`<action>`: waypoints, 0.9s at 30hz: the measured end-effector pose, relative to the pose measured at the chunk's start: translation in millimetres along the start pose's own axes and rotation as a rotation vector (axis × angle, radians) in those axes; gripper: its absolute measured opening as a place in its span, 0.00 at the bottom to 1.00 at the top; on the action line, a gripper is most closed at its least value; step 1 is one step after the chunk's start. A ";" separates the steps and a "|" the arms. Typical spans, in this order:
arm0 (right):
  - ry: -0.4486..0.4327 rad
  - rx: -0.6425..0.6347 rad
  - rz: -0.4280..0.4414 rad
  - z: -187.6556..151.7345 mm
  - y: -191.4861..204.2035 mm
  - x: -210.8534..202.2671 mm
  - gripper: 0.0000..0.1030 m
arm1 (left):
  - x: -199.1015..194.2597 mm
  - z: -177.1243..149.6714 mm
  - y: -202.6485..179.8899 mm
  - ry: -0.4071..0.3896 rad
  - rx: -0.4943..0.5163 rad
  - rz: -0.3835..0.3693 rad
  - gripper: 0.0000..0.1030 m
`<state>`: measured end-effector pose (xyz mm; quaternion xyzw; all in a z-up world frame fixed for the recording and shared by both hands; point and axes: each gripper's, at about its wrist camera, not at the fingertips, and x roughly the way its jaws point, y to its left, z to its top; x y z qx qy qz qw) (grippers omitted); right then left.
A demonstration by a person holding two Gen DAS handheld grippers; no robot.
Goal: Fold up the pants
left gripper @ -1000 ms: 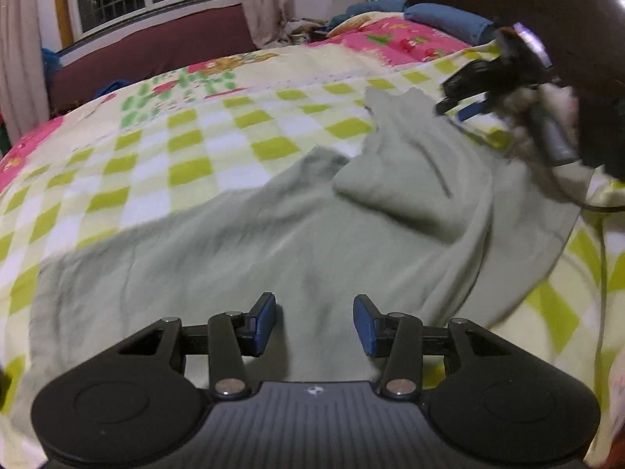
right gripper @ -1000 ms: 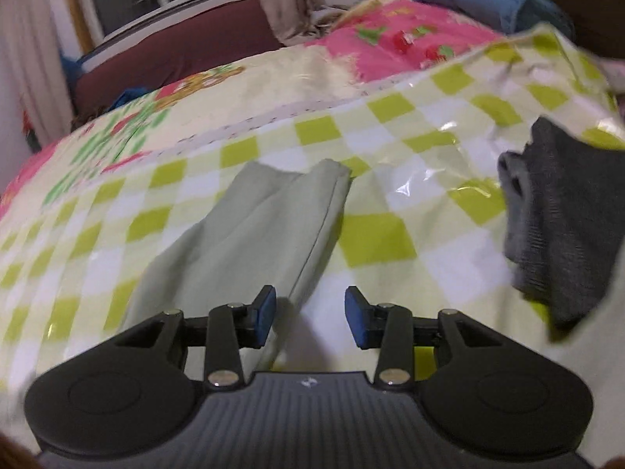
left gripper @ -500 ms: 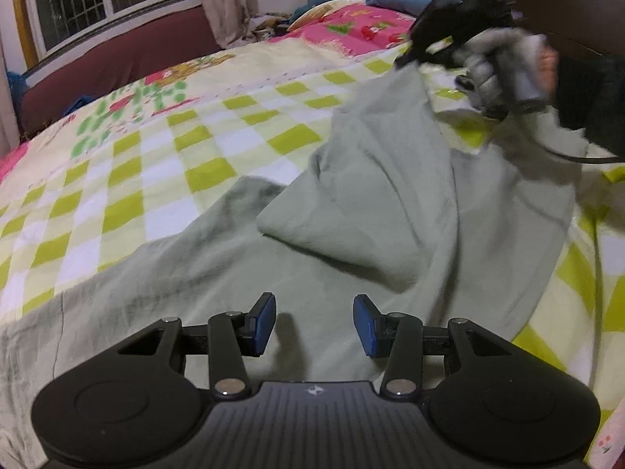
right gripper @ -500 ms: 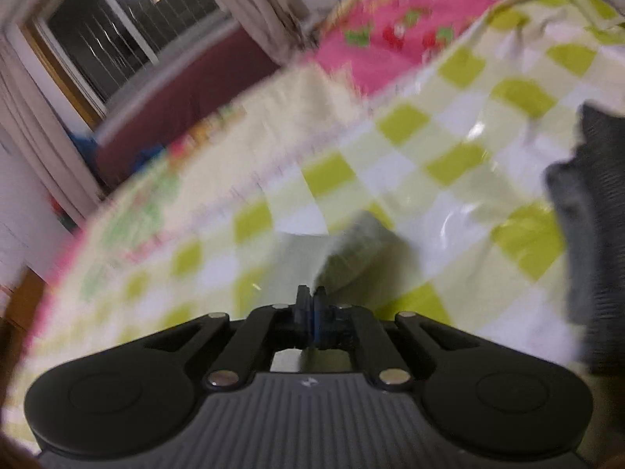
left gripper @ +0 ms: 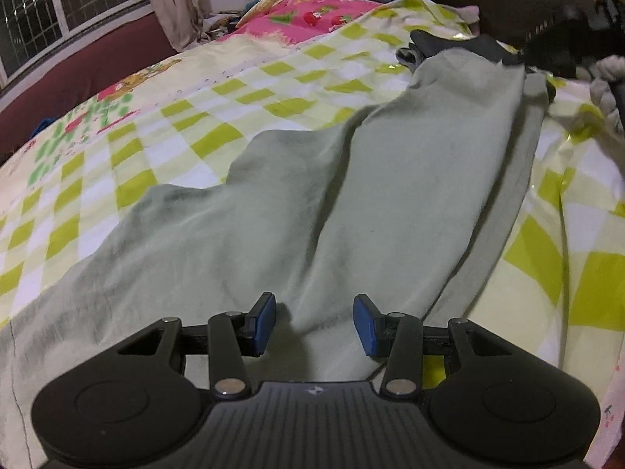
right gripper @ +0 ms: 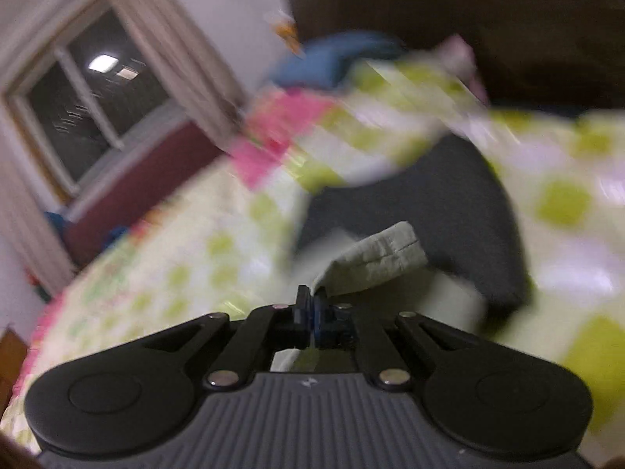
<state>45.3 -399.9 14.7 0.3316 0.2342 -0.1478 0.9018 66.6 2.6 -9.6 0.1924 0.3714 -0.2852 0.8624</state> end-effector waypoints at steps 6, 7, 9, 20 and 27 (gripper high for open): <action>0.021 0.102 0.040 1.7 -17.1 13.7 0.14 | 1.8 3.6 -0.9 0.016 0.004 0.004 0.55; 0.022 0.112 0.036 5.5 -18.4 15.8 0.14 | 2.5 4.7 -1.2 0.017 0.006 0.006 0.55; 0.025 0.129 0.019 11.5 -18.4 16.4 0.04 | 1.8 7.0 -2.7 0.015 0.009 0.007 0.55; 0.072 0.035 -0.095 6.3 -27.7 -9.3 0.08 | -1.4 4.8 -11.8 0.015 0.030 0.002 0.55; 0.027 0.112 -0.099 -2.1 -47.7 -29.9 0.37 | -4.0 1.5 -11.1 0.014 0.037 0.000 0.55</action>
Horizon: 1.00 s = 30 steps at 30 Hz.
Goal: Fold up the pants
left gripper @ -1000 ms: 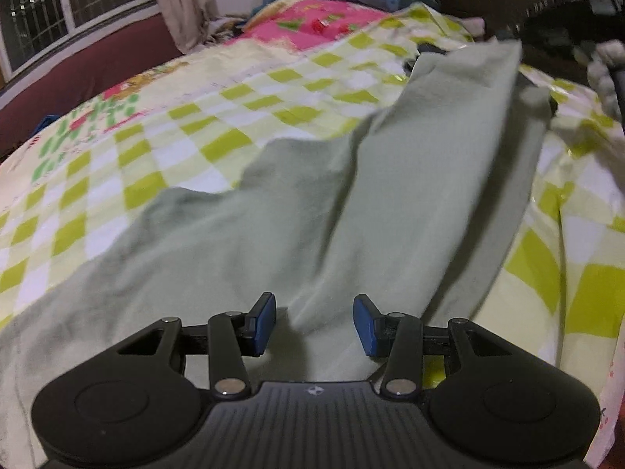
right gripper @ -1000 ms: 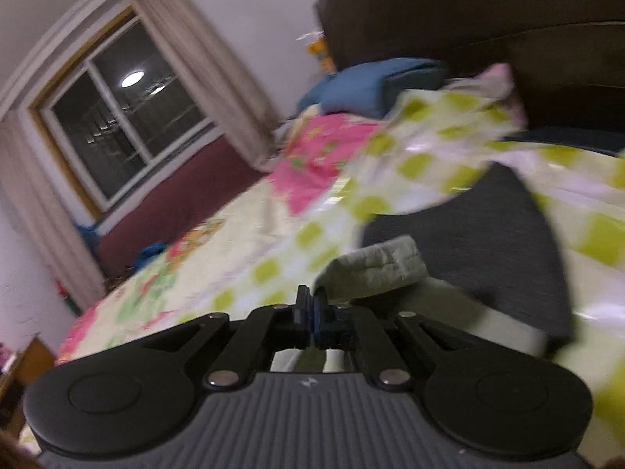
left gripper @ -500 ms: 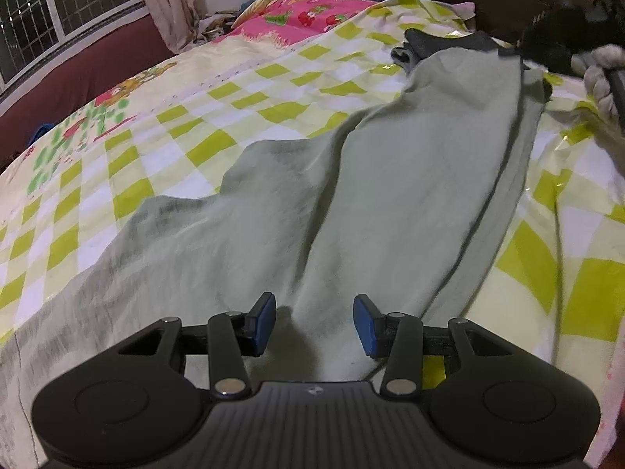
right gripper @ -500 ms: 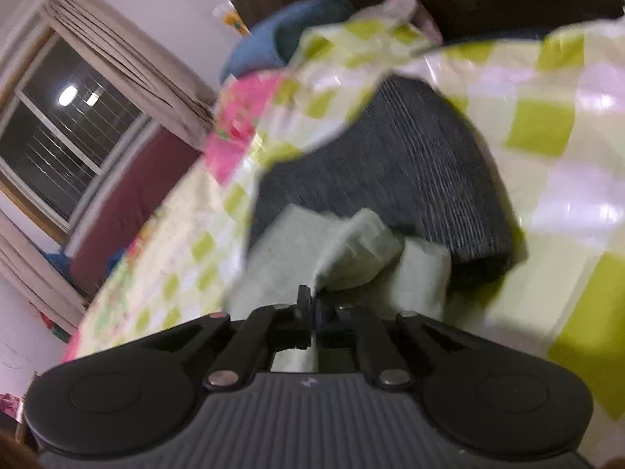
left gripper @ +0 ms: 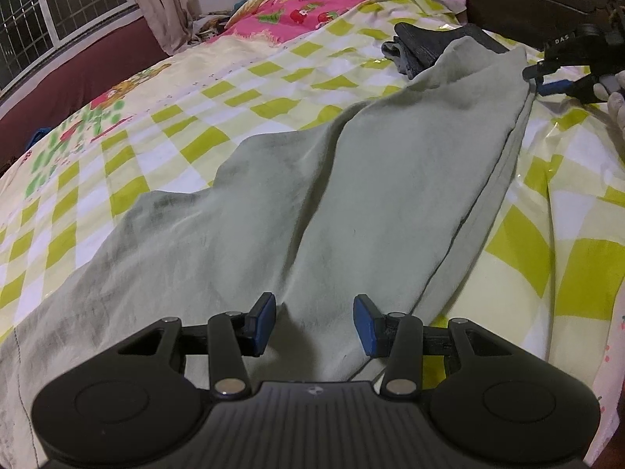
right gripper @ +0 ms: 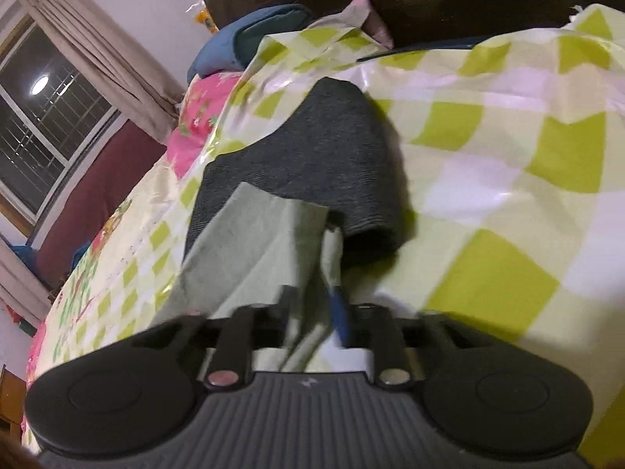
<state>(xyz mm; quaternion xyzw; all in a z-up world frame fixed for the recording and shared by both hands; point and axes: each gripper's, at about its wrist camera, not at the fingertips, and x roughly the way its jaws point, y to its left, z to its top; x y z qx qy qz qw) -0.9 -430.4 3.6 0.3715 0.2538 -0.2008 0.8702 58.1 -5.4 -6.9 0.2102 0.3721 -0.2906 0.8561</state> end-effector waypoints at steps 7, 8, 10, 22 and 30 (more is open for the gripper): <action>-0.014 0.024 -0.019 0.1 4.2 1.4 0.41 | 0.4 -0.4 -1.1 -0.006 -0.005 -0.002 0.55; -0.006 0.035 -0.015 0.2 2.6 5.2 0.45 | 1.3 -0.4 -1.1 -0.004 -0.005 -0.002 0.55; 0.007 0.059 -0.003 -0.3 2.2 16.0 0.46 | 2.0 -0.1 -1.0 -0.002 -0.007 0.000 0.55; -0.038 0.204 0.304 19.5 0.5 -21.7 0.04 | -9.1 9.5 -15.0 -0.003 0.014 0.002 0.56; 0.102 0.172 0.032 2.1 -46.6 3.0 0.06 | 2.9 5.3 -28.2 0.030 0.001 -0.041 0.60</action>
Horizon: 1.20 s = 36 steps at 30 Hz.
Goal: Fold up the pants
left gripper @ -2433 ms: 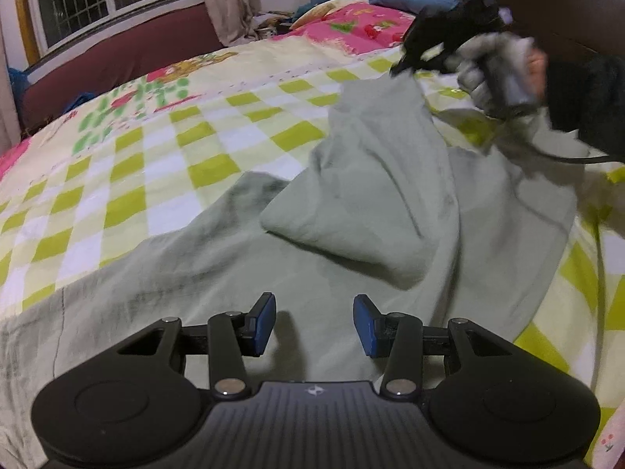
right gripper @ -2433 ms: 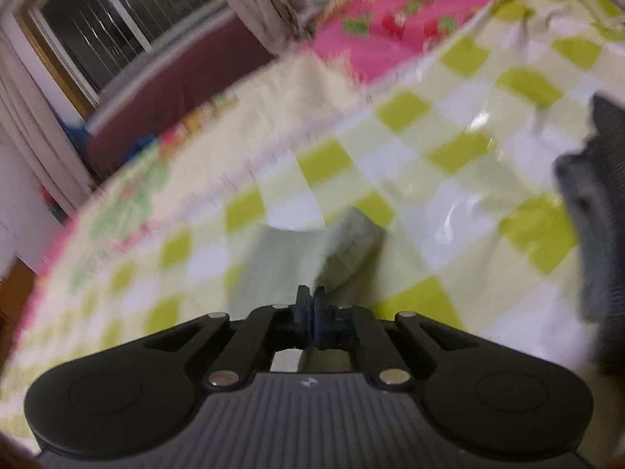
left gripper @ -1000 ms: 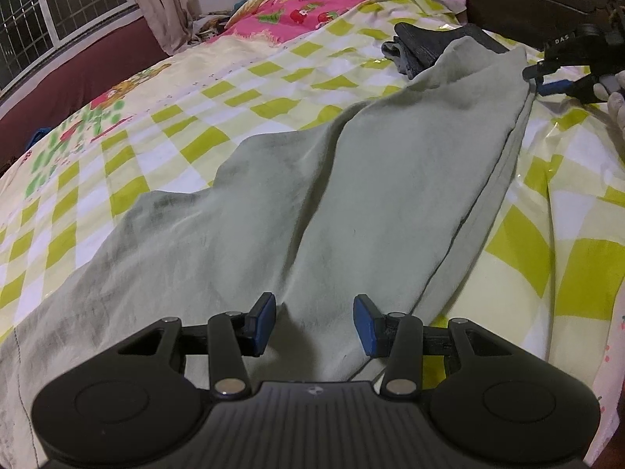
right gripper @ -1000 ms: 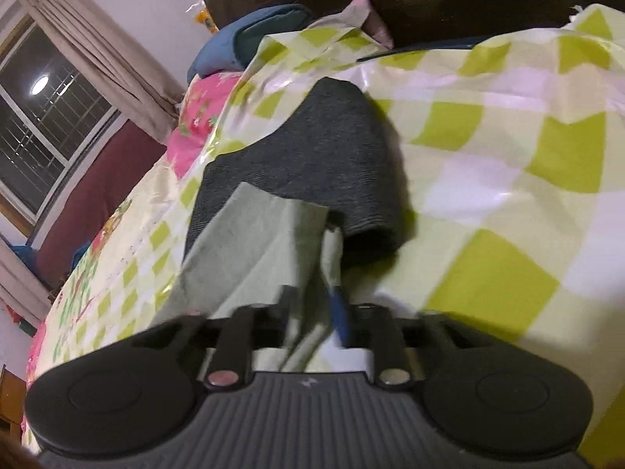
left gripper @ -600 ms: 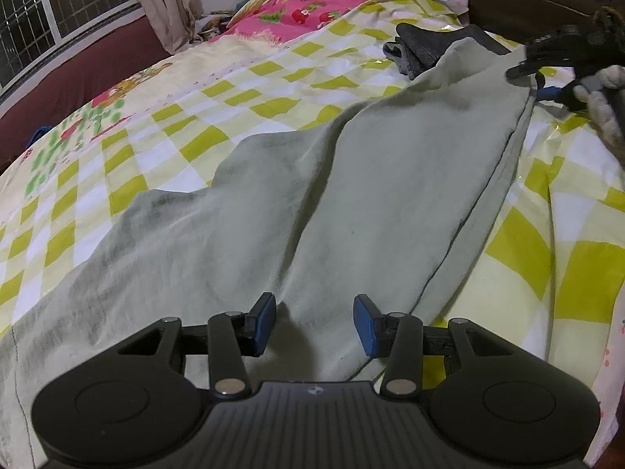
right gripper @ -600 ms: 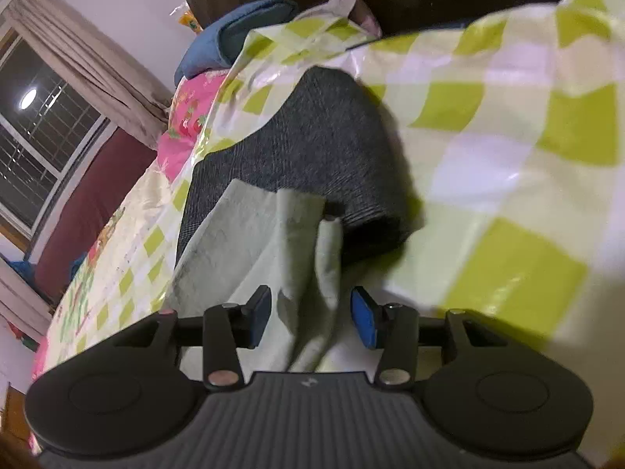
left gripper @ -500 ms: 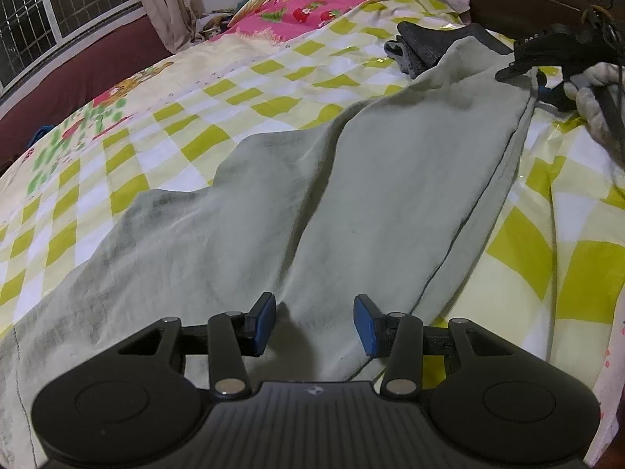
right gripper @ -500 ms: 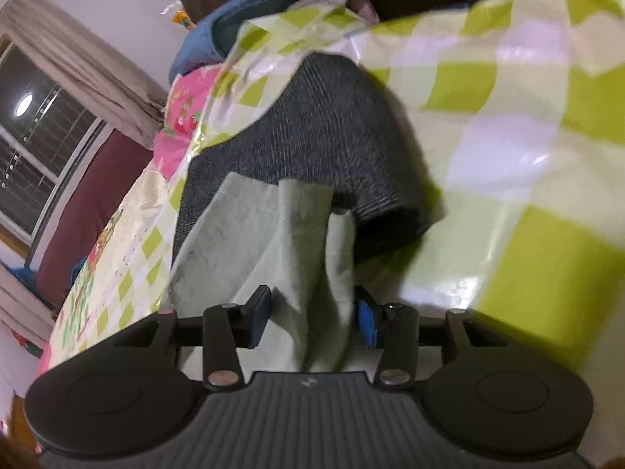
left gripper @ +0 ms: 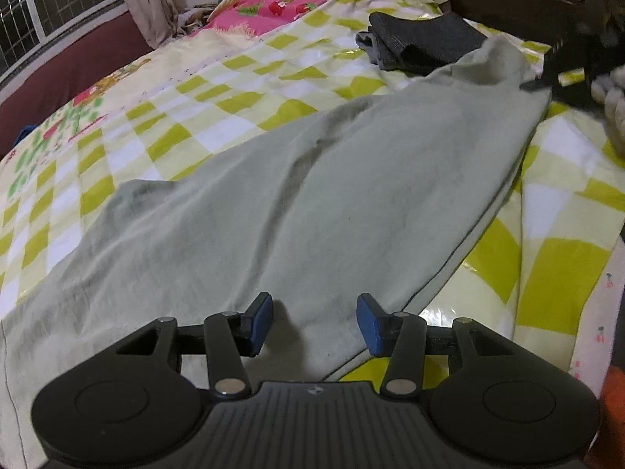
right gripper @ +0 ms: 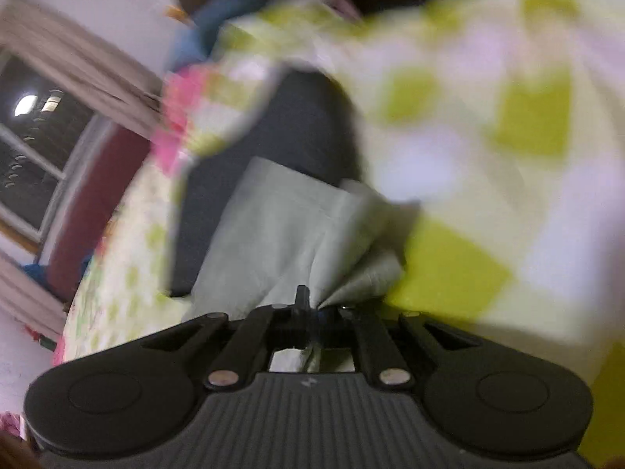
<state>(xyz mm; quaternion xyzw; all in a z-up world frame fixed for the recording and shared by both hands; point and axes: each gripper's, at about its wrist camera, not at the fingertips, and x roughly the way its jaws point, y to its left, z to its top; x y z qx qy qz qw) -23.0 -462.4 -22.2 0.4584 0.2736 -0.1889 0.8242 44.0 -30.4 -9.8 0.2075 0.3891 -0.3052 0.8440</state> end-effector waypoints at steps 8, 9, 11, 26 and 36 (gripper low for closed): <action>-0.037 0.008 0.106 -4.1 6.9 1.7 0.33 | -22.1 -10.8 -0.6 -0.039 0.003 0.020 0.62; -0.034 -0.005 0.089 -4.6 10.7 4.1 0.29 | -17.3 -11.7 -1.6 -0.022 -0.011 0.006 0.62; -0.027 -0.003 0.088 -3.2 14.5 1.3 0.05 | -8.5 -15.6 -3.4 0.019 -0.023 -0.030 0.63; -0.048 0.074 0.083 -7.2 6.5 15.9 0.24 | -20.4 -20.2 -14.4 -0.064 -0.035 0.000 0.64; -0.108 0.100 0.134 -10.4 0.3 -6.1 0.04 | -10.7 -13.0 -16.1 -0.068 -0.050 -0.013 0.64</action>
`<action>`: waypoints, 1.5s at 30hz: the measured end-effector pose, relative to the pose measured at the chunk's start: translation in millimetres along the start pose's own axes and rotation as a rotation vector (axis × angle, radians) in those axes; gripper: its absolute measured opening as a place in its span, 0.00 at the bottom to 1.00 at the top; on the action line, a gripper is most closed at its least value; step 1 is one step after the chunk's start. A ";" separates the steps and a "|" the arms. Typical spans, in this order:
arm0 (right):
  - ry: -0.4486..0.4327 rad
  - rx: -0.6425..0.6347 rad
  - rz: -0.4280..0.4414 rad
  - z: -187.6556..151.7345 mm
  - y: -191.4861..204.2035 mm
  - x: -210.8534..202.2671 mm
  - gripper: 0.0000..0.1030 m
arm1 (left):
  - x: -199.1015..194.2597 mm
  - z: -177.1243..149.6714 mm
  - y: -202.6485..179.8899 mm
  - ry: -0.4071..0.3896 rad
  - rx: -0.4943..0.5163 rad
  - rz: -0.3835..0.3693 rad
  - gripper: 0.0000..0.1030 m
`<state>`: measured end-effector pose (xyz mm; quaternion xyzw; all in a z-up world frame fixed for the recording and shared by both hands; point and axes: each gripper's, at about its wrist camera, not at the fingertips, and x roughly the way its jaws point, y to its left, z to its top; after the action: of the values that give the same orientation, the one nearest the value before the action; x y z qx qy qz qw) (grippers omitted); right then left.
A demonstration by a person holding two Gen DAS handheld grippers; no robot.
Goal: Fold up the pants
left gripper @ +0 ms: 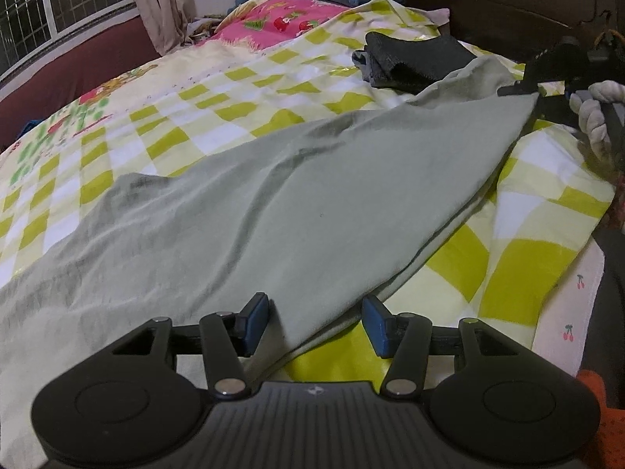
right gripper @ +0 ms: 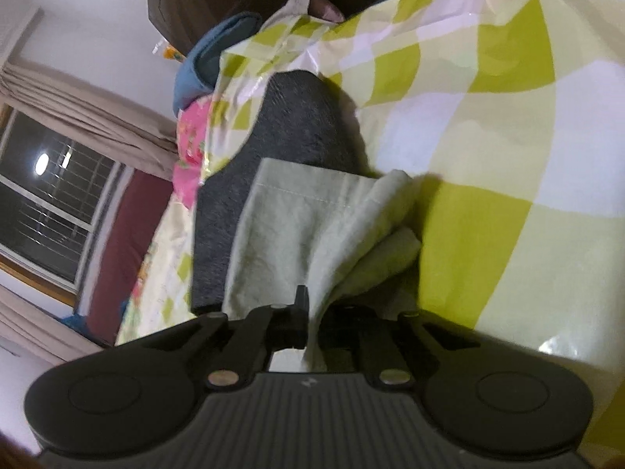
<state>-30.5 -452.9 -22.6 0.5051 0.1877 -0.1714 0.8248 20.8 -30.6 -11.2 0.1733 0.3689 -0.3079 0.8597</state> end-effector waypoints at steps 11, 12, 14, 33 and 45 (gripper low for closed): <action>0.003 -0.458 0.162 -53.1 162.1 -21.3 0.04 | -27.4 -11.7 31.8 -0.077 -0.121 0.023 0.65; 0.028 -0.532 0.187 -73.6 185.6 -17.7 0.04 | -33.4 -13.7 38.8 -0.091 -0.140 0.037 0.65; 0.077 -0.678 0.221 -116.3 224.5 -10.8 0.04 | -48.6 -20.1 57.0 -0.125 -0.189 0.060 0.65; 0.292 -1.922 0.517 -539.6 322.0 11.2 0.04 | -151.9 -173.8 188.8 -0.133 -0.584 0.300 0.65; 0.234 -2.040 0.577 -562.8 319.8 -1.1 0.04 | -155.9 -184.7 193.7 -0.156 -0.626 0.297 0.65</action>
<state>42.8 190.1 -12.2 -0.3857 0.1940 0.3182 0.8440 -33.2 274.3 -5.3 -0.0709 0.3494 -0.0641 0.9321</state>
